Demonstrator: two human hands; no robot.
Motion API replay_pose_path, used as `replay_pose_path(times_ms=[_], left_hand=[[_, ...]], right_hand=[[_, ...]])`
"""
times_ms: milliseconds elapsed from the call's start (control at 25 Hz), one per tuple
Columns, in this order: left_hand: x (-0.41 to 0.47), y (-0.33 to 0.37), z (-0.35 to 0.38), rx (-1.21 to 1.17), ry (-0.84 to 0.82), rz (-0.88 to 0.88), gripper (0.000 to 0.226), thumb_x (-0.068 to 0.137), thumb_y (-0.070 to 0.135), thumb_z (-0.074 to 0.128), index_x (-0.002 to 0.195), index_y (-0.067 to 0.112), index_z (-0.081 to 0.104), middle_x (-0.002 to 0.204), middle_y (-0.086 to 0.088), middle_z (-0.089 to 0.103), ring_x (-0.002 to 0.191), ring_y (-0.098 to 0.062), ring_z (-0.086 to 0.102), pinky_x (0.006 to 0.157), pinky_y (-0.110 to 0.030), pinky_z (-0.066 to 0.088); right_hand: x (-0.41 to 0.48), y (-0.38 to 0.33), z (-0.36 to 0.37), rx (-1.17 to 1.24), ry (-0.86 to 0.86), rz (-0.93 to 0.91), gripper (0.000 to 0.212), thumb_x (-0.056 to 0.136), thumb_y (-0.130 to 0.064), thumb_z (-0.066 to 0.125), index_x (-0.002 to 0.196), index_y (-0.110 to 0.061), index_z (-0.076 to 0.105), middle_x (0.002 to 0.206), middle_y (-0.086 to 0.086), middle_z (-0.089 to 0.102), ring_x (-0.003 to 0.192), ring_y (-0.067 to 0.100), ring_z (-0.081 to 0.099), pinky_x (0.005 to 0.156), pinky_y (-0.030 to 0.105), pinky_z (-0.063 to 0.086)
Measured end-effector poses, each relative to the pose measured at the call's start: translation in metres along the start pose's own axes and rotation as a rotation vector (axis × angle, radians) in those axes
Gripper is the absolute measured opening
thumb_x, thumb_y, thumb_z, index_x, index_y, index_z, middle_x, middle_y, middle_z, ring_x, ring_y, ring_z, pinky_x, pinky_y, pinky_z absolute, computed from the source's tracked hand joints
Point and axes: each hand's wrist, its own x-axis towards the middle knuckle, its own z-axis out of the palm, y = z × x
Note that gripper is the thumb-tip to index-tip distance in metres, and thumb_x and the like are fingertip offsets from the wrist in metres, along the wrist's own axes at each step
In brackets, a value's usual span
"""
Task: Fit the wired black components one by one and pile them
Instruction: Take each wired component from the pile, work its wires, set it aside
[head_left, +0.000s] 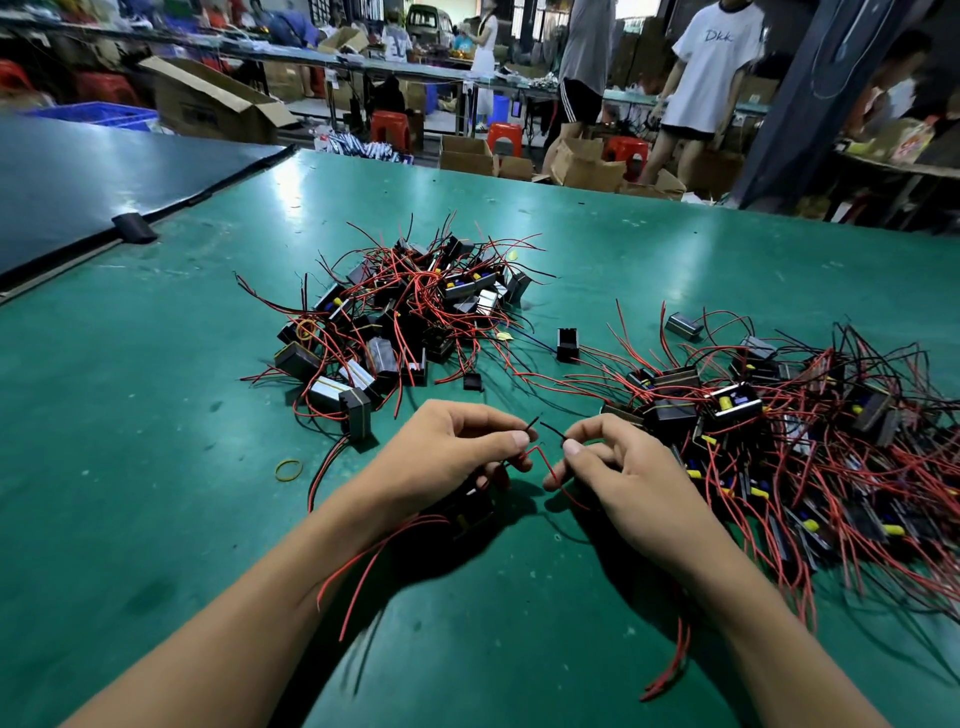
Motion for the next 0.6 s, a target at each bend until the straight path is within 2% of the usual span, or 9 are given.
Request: replay_pose_path(times_ms=[200,440,600], left_hand=[[0.0001,0.0003,0.0031,-0.013,0.019,0.013,0.016,0.089,0.008,0.067,0.103,0.012,0.072,0.076,-0.008,0.073,0.066,-0.023,0.048,0.058,-0.022,0.043],[0.0,-0.0003,0.0023,-0.002,0.047,0.069,0.016,0.091,0.008,0.064,0.104,0.012,0.072,0.074,-0.007,0.073,0.056,-0.009,0.055,0.057,-0.019,0.046],[-0.0007,-0.0007,0.0023,0.051,0.017,0.099,0.012,0.09,0.013,0.067,0.101,0.016,0.072,0.074,-0.005,0.072,0.062,-0.017,0.056,0.062,-0.028,0.047]], right_hand=[[0.0015,0.0009,0.0014,0.04,-0.084,-0.003,0.006,0.104,-0.017,0.049,0.1,-0.013,0.051,0.084,0.008,0.077,0.054,0.009,0.053,0.058,0.023,0.042],[0.0022,0.0035,0.0007,0.061,-0.107,-0.029,0.006,0.105,-0.016,0.047,0.101,-0.012,0.049,0.086,0.01,0.077,0.052,0.006,0.054,0.057,0.022,0.041],[0.0023,0.0065,0.0029,-0.002,-0.135,-0.059,0.007,0.105,-0.021,0.049,0.1,-0.017,0.052,0.086,0.006,0.077,0.054,0.007,0.051,0.062,0.031,0.038]])
